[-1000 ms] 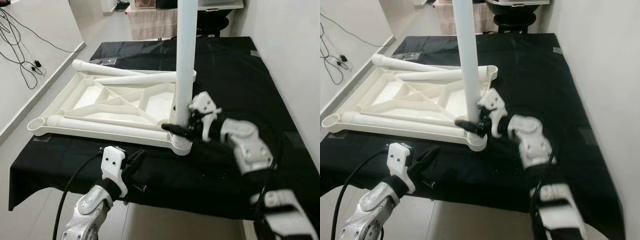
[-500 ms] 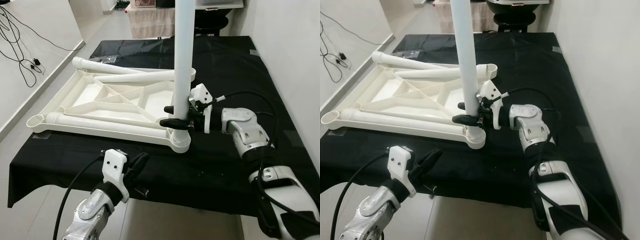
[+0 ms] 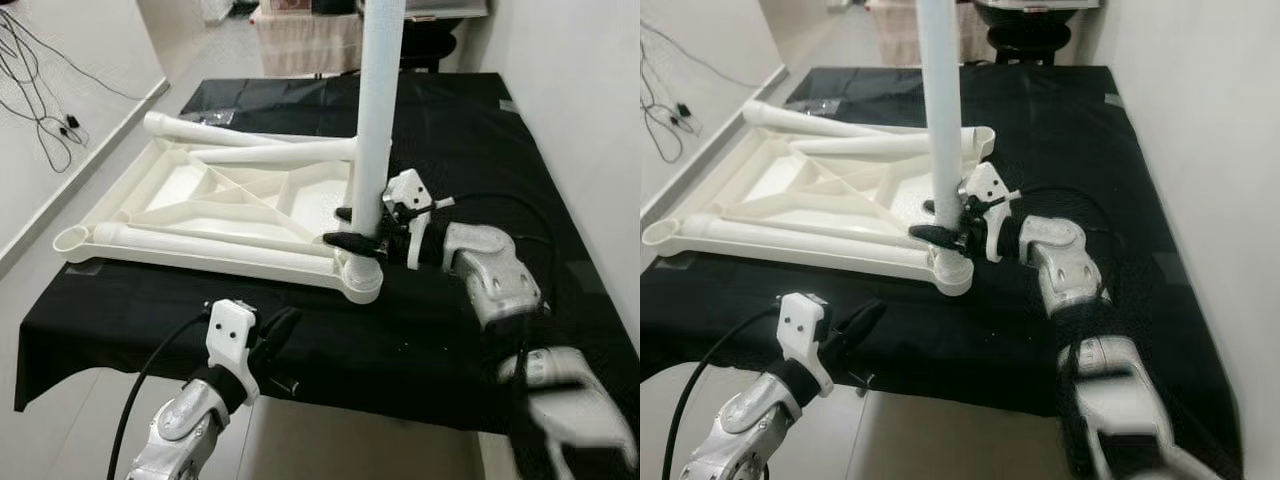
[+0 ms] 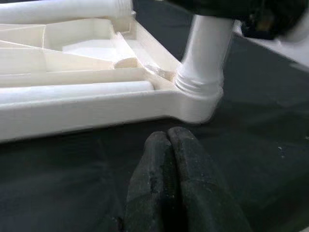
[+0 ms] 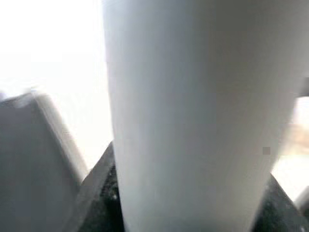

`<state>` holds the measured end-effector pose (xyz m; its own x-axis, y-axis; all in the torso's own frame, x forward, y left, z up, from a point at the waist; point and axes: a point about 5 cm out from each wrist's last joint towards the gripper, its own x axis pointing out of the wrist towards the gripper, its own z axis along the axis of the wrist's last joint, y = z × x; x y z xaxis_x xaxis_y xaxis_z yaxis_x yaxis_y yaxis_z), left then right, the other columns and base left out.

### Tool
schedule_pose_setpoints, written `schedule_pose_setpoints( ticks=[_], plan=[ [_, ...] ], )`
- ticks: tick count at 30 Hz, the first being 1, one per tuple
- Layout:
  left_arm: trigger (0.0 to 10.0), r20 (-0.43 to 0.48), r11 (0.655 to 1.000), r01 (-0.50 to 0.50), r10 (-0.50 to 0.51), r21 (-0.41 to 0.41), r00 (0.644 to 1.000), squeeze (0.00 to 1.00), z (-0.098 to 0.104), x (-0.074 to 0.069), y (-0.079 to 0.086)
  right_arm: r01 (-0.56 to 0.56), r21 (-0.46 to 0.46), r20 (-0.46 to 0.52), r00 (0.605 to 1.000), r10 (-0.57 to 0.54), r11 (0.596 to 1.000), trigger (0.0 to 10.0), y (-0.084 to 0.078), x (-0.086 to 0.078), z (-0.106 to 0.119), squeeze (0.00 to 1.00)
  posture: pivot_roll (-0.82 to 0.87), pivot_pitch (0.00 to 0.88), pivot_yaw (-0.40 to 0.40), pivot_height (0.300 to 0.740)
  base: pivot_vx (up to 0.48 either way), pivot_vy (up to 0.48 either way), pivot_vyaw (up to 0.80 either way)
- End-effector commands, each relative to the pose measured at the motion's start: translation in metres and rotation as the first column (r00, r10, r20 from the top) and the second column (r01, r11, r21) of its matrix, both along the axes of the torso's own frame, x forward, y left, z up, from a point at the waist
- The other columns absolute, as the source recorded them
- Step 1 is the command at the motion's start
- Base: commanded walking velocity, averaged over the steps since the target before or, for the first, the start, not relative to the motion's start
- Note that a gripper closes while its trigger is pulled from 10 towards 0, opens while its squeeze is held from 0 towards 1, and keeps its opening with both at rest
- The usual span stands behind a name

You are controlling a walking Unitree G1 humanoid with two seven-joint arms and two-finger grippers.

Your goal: Building children table

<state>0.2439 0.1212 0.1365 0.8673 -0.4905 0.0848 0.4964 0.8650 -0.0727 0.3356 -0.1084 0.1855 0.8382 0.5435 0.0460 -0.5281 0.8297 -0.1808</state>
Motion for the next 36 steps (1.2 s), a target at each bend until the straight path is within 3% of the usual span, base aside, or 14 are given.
schedule_pose_setpoints(
  ticks=[1, 9, 10, 14, 15, 16, 17, 20, 21, 24, 25, 33, 34, 36],
  plan=[
    [10.0, -0.008, 1.000, -0.001, 0.002, 0.008, 1.000, 0.00, -0.002, 0.004, 0.004, 0.210, -0.131, -0.241, 0.941, -0.236, 0.969, 0.0, -0.001, -0.019, -0.058, 0.00, 0.02, 0.156, 0.054, 0.740, 0.000, 0.000, 0.00],
    [10.0, -0.006, 1.000, -0.017, 0.017, 0.010, 1.000, 0.00, -0.002, 0.009, 0.005, 0.223, -0.119, -0.266, 0.932, -0.247, 0.968, 0.0, -0.001, -0.009, -0.061, 0.00, 0.01, 0.137, 0.059, 0.740, 0.000, 0.000, 0.00],
    [10.0, -0.006, 1.000, -0.020, 0.020, 0.010, 1.000, 0.00, -0.003, 0.010, 0.005, 0.215, -0.115, -0.271, 0.932, -0.239, 0.970, 10.0, -0.001, -0.008, -0.060, 0.00, 0.01, 0.130, 0.062, 0.740, 0.000, 0.000, 0.00],
    [10.0, -0.009, 1.000, -0.016, 0.016, 0.010, 1.000, 0.00, -0.003, 0.011, 0.005, 0.202, -0.103, -0.271, 0.936, -0.223, 0.974, 10.0, -0.001, -0.009, -0.056, 0.00, 0.00, 0.126, 0.065, 0.740, 0.000, 0.000, 0.00],
    [10.0, -0.011, 1.000, -0.011, 0.011, 0.010, 1.000, 0.00, -0.004, 0.011, 0.005, 0.189, -0.088, -0.258, 0.944, -0.206, 0.978, 10.0, -0.003, -0.008, -0.050, 0.60, 0.01, 0.124, 0.067, 0.740, 0.000, 0.000, 0.00],
    [10.0, -0.011, 1.000, -0.011, 0.011, 0.010, 1.000, 0.00, -0.004, 0.011, 0.005, 0.189, -0.088, -0.258, 0.944, -0.206, 0.978, 10.0, -0.003, -0.008, -0.050, 0.60, 0.01, 0.124, 0.067, 0.740, 0.000, 0.000, 0.00],
    [10.0, -0.013, 1.000, -0.007, 0.007, 0.010, 1.000, 0.00, -0.004, 0.011, 0.004, 0.117, -0.055, -0.232, 0.964, -0.127, 0.992, 10.0, -0.004, -0.005, -0.041, 1.00, 0.01, 0.121, 0.066, 0.740, 0.000, 0.000, 0.00],
    [10.0, -0.013, 1.000, -0.003, 0.003, 0.009, 1.000, 0.00, -0.005, 0.010, 0.003, -0.069, -0.029, -0.177, 0.982, 0.063, 0.997, 10.0, -0.006, -0.001, -0.021, 1.00, 0.01, 0.118, 0.064, 0.740, 0.000, 0.000, 0.00],
    [10.0, -0.013, 1.000, -0.002, 0.002, 0.008, 1.000, 0.00, -0.005, 0.010, 0.002, -0.156, -0.062, -0.150, 0.978, 0.145, 0.986, 10.0, -0.010, 0.000, -0.014, 0.79, 0.02, 0.117, 0.062, 0.740, 0.000, 0.000, 0.00],
    [10.0, -0.013, 1.000, -0.002, 0.002, 0.008, 1.000, 0.00, -0.005, 0.010, 0.002, -0.201, -0.090, -0.140, 0.972, 0.188, 0.975, 10.0, -0.013, 0.001, -0.011, 0.79, 0.02, 0.116, 0.060, 0.740, 0.000, 0.000, 0.00],
    [10.0, -0.012, 1.000, -0.002, 0.002, 0.008, 1.000, 0.00, -0.005, 0.010, 0.001, -0.284, -0.120, -0.137, 0.954, 0.267, 0.951, 10.0, -0.020, 0.002, -0.006, 0.00, 0.02, 0.114, 0.059, 0.740, 0.000, 0.000, 0.00],
    [10.0, -0.011, 1.000, 0.002, -0.002, 0.004, 1.000, 0.00, -0.006, 0.007, -0.001, -0.560, -0.120, -0.197, 0.822, 0.534, 0.819, 10.0, -0.028, 0.021, 0.017, 0.00, 0.03, 0.115, 0.060, 0.740, 0.000, 0.000, 0.00],
    [10.0, -0.012, 1.000, 0.003, -0.003, 0.003, 1.000, 0.00, -0.006, 0.006, -0.001, -0.569, -0.118, -0.195, 0.817, 0.543, 0.814, 6.7, -0.026, 0.024, 0.021, 0.00, 0.03, 0.117, 0.061, 0.740, 0.000, 0.000, 0.00],
    [10.0, -0.012, 1.000, 0.004, -0.004, 0.002, 1.000, 0.00, -0.006, 0.006, -0.001, -0.572, -0.119, -0.192, 0.815, 0.547, 0.811, 6.7, -0.025, 0.026, 0.023, 0.00, 0.03, 0.117, 0.061, 0.740, 0.000, 0.000, 0.00]
  ],
)
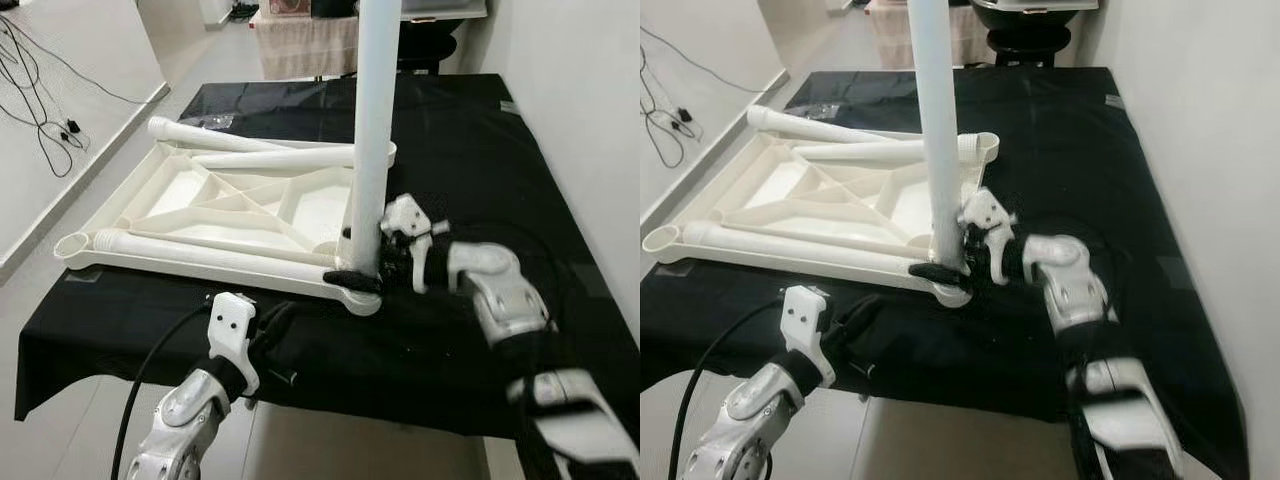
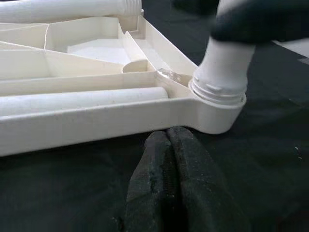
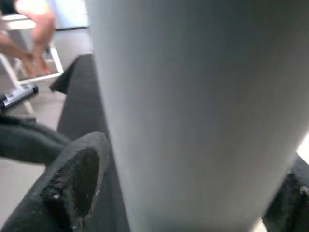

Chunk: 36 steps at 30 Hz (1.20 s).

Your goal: Building children table

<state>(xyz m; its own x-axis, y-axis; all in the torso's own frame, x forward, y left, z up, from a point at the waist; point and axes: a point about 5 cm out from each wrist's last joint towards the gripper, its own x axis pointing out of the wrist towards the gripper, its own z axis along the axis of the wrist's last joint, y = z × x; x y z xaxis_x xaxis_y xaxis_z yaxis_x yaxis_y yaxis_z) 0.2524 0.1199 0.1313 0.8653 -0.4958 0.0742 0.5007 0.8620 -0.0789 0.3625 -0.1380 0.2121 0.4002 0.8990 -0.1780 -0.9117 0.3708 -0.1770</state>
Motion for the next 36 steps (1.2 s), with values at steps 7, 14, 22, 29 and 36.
schedule_pose_setpoints(
  ticks=[7, 14, 22, 29, 36],
  plan=[
    [10.0, -0.001, 1.000, 0.002, -0.002, 0.000, 1.000, 0.00, 0.000, -0.005, -0.001, -0.114, 0.035, -0.051, 0.992, 0.116, 0.993, 0.0, 0.008, 0.003, 0.001, 0.00, 0.03, 0.133, 0.061, 0.740, 0.000, 0.000, 0.00],
    [10.0, 0.001, 1.000, -0.001, 0.001, -0.004, 1.000, 0.00, 0.000, -0.005, -0.002, -0.077, 0.015, -0.040, 0.996, 0.077, 0.997, 0.0, 0.002, 0.005, -0.009, 0.00, 0.03, 0.143, 0.056, 0.740, 0.000, 0.000, 0.00],
    [10.0, 0.004, 1.000, -0.002, 0.002, -0.007, 1.000, 0.00, 0.002, -0.004, -0.001, 0.230, -0.027, -0.043, 0.972, -0.231, 0.973, 0.0, -0.004, -0.002, -0.045, 0.00, 0.01, 0.156, 0.057, 0.740, 0.000, 0.000, 0.00],
    [10.0, 0.008, 1.000, -0.008, 0.008, 0.004, 1.000, 0.00, 0.003, -0.001, 0.005, 0.786, 0.001, -0.060, 0.617, -0.785, 0.618, 0.0, 0.017, -0.040, -0.076, 0.00, -0.01, 0.156, 0.078, 0.740, 0.000, 0.000, 0.00],
    [10.0, 0.009, 1.000, -0.016, 0.016, 0.011, 1.000, 0.00, 0.003, 0.001, 0.006, 0.763, 0.003, -0.050, 0.645, -0.762, 0.646, 0.0, 0.024, -0.032, -0.078, 0.00, 0.01, 0.149, 0.071, 0.740, 0.000, 0.000, 0.00]
  ],
)
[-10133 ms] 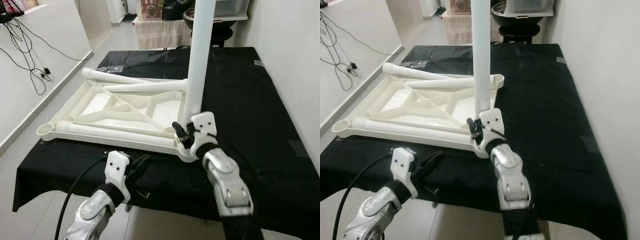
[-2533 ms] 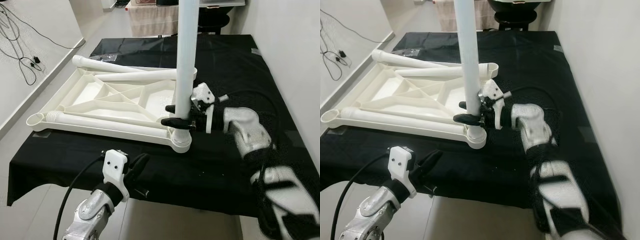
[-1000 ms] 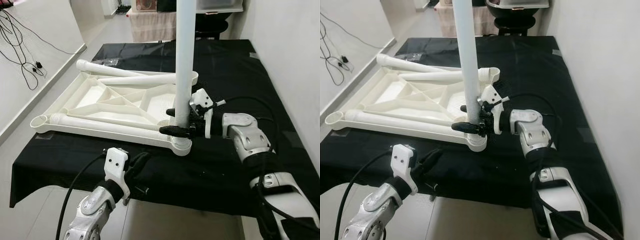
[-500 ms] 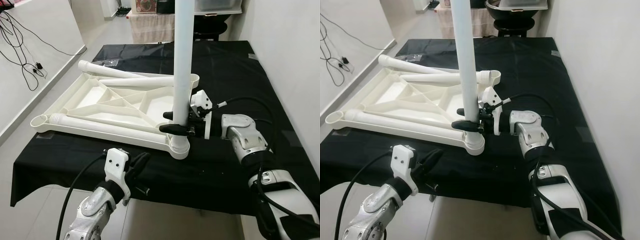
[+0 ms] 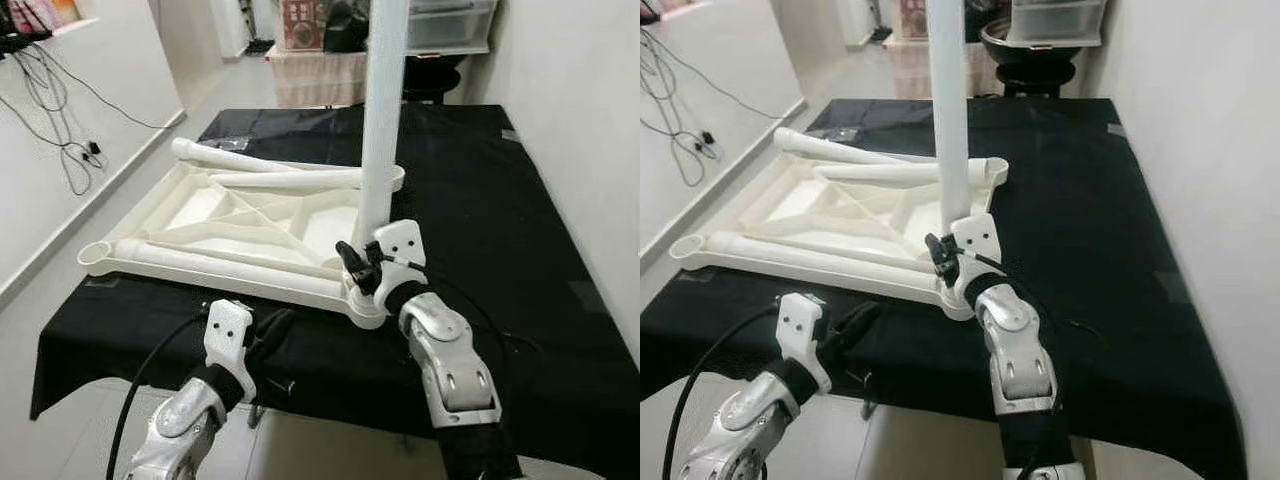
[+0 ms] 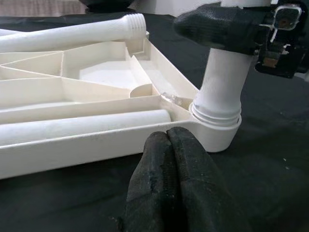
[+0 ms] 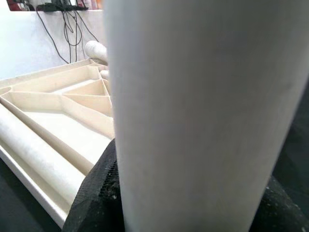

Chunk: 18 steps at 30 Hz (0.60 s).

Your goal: Building children table

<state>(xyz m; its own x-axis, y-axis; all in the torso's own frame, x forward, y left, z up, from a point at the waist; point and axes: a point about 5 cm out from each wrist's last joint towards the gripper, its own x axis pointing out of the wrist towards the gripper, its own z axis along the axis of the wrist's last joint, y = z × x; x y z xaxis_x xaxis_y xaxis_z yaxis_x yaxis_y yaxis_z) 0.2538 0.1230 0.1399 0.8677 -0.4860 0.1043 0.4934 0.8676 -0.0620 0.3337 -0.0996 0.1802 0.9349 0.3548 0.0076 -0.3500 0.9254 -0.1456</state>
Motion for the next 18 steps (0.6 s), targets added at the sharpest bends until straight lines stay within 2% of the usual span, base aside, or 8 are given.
schedule_pose_setpoints(
  ticks=[1, 3, 4, 9, 10, 11, 14, 18],
  plan=[
    [10.0, -0.023, 1.000, -0.013, 0.014, 0.012, 1.000, 0.00, -0.006, 0.000, 0.003, 0.040, -0.052, -0.189, 0.981, -0.049, 0.998, 10.0, -0.012, 0.002, -0.044, 0.00, 0.01, 0.151, 0.070, 0.740, 0.000, 0.000, 0.00],
    [10.0, -0.022, 1.000, -0.018, 0.018, 0.012, 1.000, 0.00, -0.005, 0.000, 0.003, -0.011, -0.016, -0.175, 0.985, 0.008, 1.000, 10.0, -0.010, 0.006, -0.039, 0.00, 0.01, 0.149, 0.070, 0.740, 0.000, 0.000, 0.00],
    [10.0, -0.023, 1.000, -0.019, 0.019, 0.012, 1.000, 0.00, -0.005, 0.000, 0.003, -0.057, 0.024, -0.151, 0.987, 0.060, 0.998, 10.0, -0.008, 0.008, -0.032, 1.00, 0.01, 0.150, 0.071, 0.740, 0.000, 0.000, 0.00],
    [10.0, -0.026, 1.000, -0.015, 0.015, 0.010, 1.000, 0.00, -0.006, 0.000, 0.002, -0.164, 0.075, -0.080, 0.982, 0.170, 0.984, 10.0, -0.003, 0.008, -0.013, 1.00, 0.01, 0.148, 0.069, 0.740, 0.000, 0.000, 0.00],
    [10.0, -0.027, 1.000, -0.013, 0.014, 0.009, 1.000, 0.00, -0.006, 0.000, 0.002, -0.299, 0.048, -0.043, 0.953, 0.301, 0.953, 10.0, -0.003, 0.008, -0.002, 0.75, 0.01, 0.145, 0.068, 0.740, 0.000, 0.000, 0.00],
    [10.0, -0.027, 1.000, -0.013, 0.013, 0.008, 1.000, 0.00, -0.006, 0.000, 0.001, -0.386, 0.019, -0.026, 0.922, 0.386, 0.922, 10.0, -0.003, 0.007, 0.004, 0.00, 0.01, 0.145, 0.067, 0.740, 0.000, 0.000, 0.00],
    [10.0, -0.026, 1.000, -0.014, 0.014, 0.007, 1.000, 0.00, -0.006, 0.000, 0.000, -0.580, -0.063, -0.046, 0.815, 0.578, 0.812, 10.0, -0.008, 0.007, 0.012, 0.00, 0.02, 0.144, 0.064, 0.740, 0.000, 0.000, 0.00],
    [10.0, -0.026, 1.000, -0.015, 0.015, 0.007, 1.000, 0.00, -0.006, 0.000, 0.000, -0.689, -0.089, -0.090, 0.724, 0.683, 0.719, 10.0, -0.014, 0.015, 0.016, 0.00, 0.03, 0.142, 0.062, 0.740, 0.000, 0.000, 0.00]
  ],
)
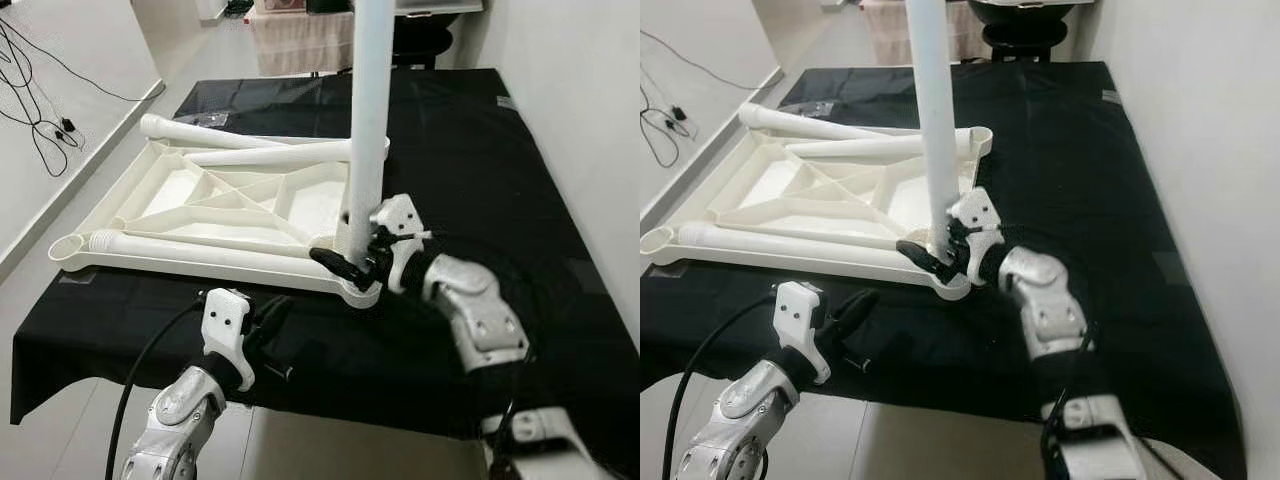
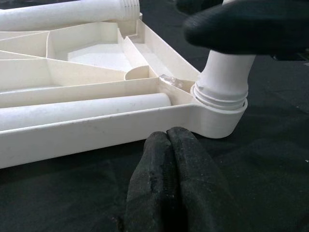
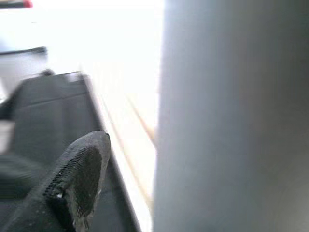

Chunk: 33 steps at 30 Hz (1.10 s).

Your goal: Building children table

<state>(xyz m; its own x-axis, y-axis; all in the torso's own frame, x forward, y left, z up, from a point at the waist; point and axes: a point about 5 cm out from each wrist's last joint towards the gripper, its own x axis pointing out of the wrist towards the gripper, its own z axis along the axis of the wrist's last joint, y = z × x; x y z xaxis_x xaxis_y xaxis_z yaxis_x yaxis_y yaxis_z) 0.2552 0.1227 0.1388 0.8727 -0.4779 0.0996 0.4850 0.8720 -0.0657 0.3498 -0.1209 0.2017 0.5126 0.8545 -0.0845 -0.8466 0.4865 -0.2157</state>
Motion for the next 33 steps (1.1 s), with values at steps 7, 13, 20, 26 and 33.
schedule_pose_setpoints(
  ticks=[7, 13, 20, 26, 33],
  plan=[
    [10.0, -0.023, 1.000, -0.005, 0.005, 0.008, 1.000, 0.00, -0.006, -0.004, 0.000, -0.191, 0.018, -0.118, 0.974, 0.191, 0.982, 10.0, 0.005, 0.012, -0.001, 0.00, 0.04, 0.142, 0.061, 0.740, 0.000, 0.000, 0.00],
    [10.0, -0.024, 1.000, -0.006, 0.006, 0.010, 1.000, 0.00, -0.006, -0.006, -0.001, -0.238, 0.017, -0.170, 0.956, 0.238, 0.971, 0.0, 0.003, 0.016, -0.004, 0.00, 0.05, 0.146, 0.058, 0.740, 0.000, 0.000, 0.00],
    [10.0, -0.025, 1.000, -0.007, 0.007, 0.009, 1.000, 0.00, -0.007, -0.008, -0.002, -0.233, 0.009, -0.156, 0.960, 0.232, 0.972, 0.0, 0.001, 0.017, -0.003, 0.00, 0.04, 0.147, 0.059, 0.740, 0.000, 0.000, 0.00],
    [10.0, -0.026, 1.000, -0.003, 0.004, 0.004, 1.000, 0.00, -0.007, -0.009, -0.003, 0.050, -0.012, -0.083, 0.995, -0.051, 0.999, 0.0, -0.009, 0.021, -0.013, 0.00, 0.02, 0.148, 0.045, 0.740, 0.000, 0.000, 0.00],
    [10.0, -0.026, 1.000, -0.001, 0.001, 0.002, 1.000, 0.00, -0.006, -0.008, -0.002, 0.474, 0.014, -0.103, 0.877, -0.470, 0.880, 0.0, 0.005, -0.004, -0.052, 0.00, 0.00, 0.159, 0.059, 0.740, 0.000, 0.000, 0.00]
  ],
)
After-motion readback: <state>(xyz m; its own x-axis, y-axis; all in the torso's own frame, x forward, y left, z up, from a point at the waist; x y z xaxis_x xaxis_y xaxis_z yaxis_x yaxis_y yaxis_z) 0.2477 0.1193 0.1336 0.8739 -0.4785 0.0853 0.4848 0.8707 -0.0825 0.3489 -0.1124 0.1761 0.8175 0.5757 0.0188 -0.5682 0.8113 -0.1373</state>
